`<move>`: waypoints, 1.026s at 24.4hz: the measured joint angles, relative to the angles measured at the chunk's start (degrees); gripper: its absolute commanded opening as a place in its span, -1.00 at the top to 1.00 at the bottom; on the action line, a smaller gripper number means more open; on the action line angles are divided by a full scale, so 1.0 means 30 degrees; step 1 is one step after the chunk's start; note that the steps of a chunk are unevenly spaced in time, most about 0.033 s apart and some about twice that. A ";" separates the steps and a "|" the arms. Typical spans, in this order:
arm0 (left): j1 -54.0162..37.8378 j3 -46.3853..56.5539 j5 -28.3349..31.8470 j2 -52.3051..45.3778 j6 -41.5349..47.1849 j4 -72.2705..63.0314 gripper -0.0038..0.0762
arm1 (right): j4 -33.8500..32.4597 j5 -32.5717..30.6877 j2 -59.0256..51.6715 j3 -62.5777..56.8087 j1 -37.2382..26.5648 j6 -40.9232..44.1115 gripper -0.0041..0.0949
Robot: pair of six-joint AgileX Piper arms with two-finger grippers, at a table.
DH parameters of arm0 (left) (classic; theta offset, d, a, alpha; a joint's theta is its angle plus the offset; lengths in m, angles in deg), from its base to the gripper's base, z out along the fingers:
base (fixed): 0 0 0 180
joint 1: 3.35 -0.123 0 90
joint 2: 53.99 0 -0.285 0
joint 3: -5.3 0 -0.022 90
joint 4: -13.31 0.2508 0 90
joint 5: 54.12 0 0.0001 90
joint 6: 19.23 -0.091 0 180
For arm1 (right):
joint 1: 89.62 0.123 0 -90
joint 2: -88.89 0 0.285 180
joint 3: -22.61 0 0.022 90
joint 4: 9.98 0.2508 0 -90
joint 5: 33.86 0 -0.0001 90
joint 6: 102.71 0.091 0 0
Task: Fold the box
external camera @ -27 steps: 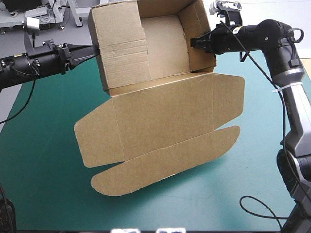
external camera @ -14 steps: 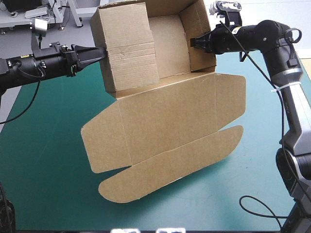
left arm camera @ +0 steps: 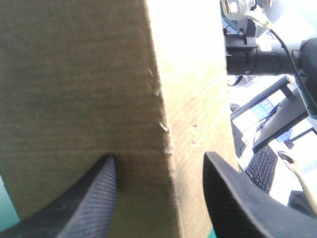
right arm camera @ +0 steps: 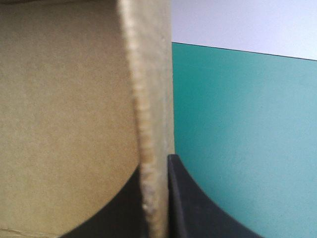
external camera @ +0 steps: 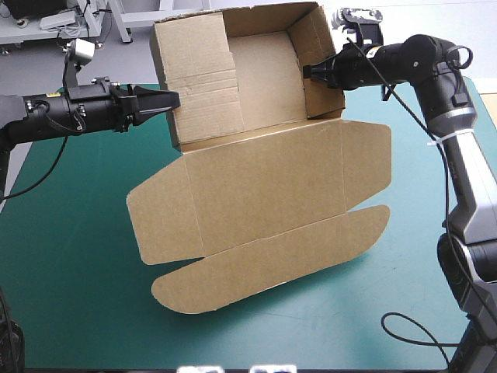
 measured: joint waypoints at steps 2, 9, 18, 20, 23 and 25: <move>0.0023 0.0000 0.0000 0.0000 0.0000 0.0187 -0.06 | 0.0086 0.0000 0.0000 0.0000 0.0000 0.0000 0.94; 0.0041 0.0000 0.0977 0.0000 0.0096 0.3922 -0.06 | 0.0140 -0.0411 0.0036 0.0000 0.0338 -0.0302 0.94; 0.0063 0.0000 0.2363 0.0321 0.2478 0.7641 0.13 | -0.2849 -0.0272 0.0055 0.0000 0.3167 0.0629 0.94; 0.0216 0.0000 0.2399 0.0654 0.3068 0.8512 0.27 | -0.3239 -0.0272 0.0055 -0.0017 0.3444 0.0799 0.94; 0.0832 0.0000 0.2440 0.1312 0.4236 1.0304 0.67 | -0.3695 -0.0290 0.0038 -0.0036 0.3651 0.1158 0.94; 0.1421 0.0000 0.2457 0.1632 0.4751 1.1496 0.93 | -0.4015 -0.0378 -0.0053 -0.0049 0.3676 0.1274 0.94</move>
